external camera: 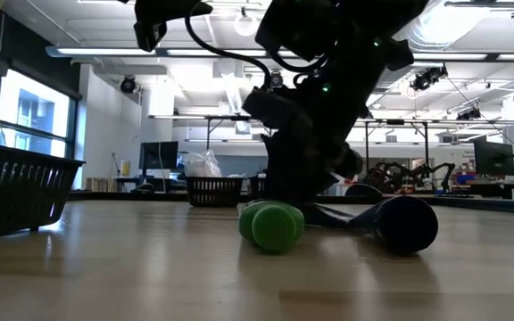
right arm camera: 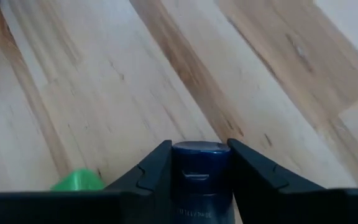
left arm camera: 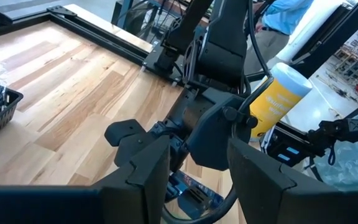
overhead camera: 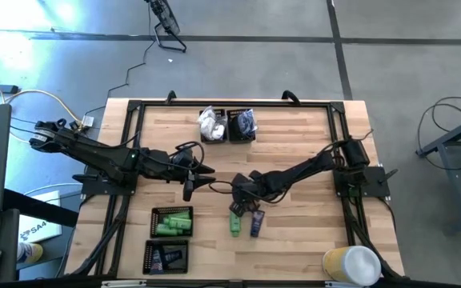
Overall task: Pick & Place Travel size toiletries
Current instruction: Put the dark blue shave cream into the bottom left basket
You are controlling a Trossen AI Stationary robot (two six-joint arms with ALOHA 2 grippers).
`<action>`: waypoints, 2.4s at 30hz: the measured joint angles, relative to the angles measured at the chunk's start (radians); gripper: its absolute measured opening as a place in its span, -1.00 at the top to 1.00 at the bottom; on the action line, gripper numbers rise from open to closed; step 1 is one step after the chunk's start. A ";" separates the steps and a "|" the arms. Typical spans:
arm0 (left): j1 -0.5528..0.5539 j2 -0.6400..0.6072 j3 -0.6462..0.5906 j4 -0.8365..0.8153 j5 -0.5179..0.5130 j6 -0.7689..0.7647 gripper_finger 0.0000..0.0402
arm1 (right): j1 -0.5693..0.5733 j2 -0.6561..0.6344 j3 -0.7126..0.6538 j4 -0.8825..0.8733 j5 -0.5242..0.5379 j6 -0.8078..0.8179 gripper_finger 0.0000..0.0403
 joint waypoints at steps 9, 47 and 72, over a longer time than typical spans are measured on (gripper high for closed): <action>0.000 -0.048 0.000 0.000 0.000 0.011 0.21 | 0.001 -0.050 -0.002 -0.029 0.005 -0.011 0.39; 0.001 -0.125 0.000 -0.094 0.050 0.341 0.21 | -0.045 -0.506 0.000 0.333 0.337 -0.307 0.37; 0.001 0.205 0.000 0.401 -0.209 0.404 0.21 | -0.065 -0.506 0.001 0.520 0.388 -0.331 0.38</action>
